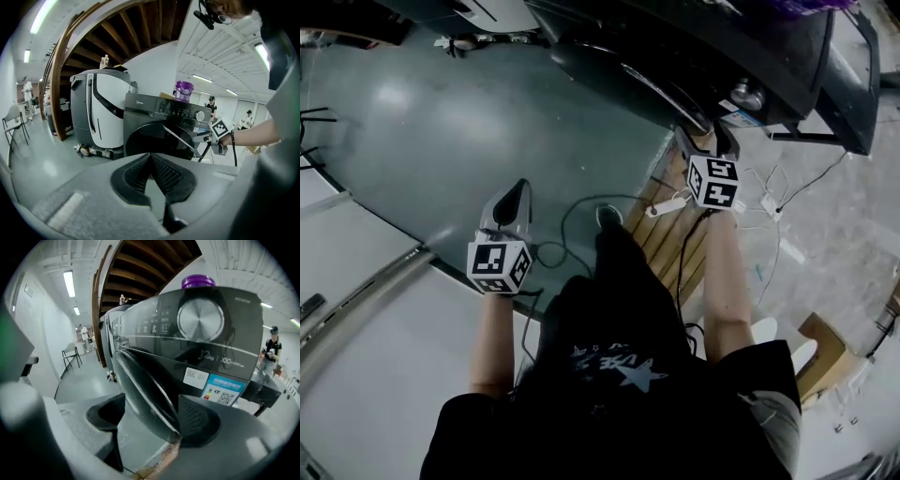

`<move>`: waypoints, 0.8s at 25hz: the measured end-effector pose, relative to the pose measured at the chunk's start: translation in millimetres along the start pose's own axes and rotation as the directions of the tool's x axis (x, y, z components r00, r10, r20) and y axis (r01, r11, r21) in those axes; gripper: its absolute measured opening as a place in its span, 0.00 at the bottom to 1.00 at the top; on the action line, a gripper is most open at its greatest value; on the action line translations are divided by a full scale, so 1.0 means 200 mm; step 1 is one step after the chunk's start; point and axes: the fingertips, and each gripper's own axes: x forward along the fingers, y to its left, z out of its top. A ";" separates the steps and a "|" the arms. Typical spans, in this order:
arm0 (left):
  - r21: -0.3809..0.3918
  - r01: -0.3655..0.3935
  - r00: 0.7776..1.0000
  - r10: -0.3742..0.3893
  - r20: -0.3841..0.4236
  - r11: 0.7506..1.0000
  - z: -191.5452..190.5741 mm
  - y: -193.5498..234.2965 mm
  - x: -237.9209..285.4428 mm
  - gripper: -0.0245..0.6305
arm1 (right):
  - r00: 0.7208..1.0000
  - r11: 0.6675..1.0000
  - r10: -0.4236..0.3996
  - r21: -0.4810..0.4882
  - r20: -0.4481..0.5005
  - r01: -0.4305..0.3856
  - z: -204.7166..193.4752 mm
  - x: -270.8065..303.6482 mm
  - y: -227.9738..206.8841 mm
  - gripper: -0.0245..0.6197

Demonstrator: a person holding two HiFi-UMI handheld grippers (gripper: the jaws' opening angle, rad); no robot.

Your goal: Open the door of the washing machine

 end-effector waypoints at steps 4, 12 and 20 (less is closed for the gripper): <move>0.013 0.013 1.000 -0.012 -0.020 1.000 0.09 0.00 0.12 0.05 | 0.997 0.999 0.014 -0.037 -0.077 -0.017 -0.06 0.17 -0.09 0.58; 0.057 0.041 0.998 -0.038 -0.051 0.998 0.15 -0.03 0.29 0.05 | 0.994 0.968 0.044 -0.241 -0.097 -0.066 -0.18 0.28 -0.07 0.58; 0.054 0.151 0.985 -0.145 -0.094 0.987 0.04 -0.09 0.42 0.05 | 0.981 0.854 0.019 -0.507 -0.191 -0.115 -0.27 0.31 -0.06 0.57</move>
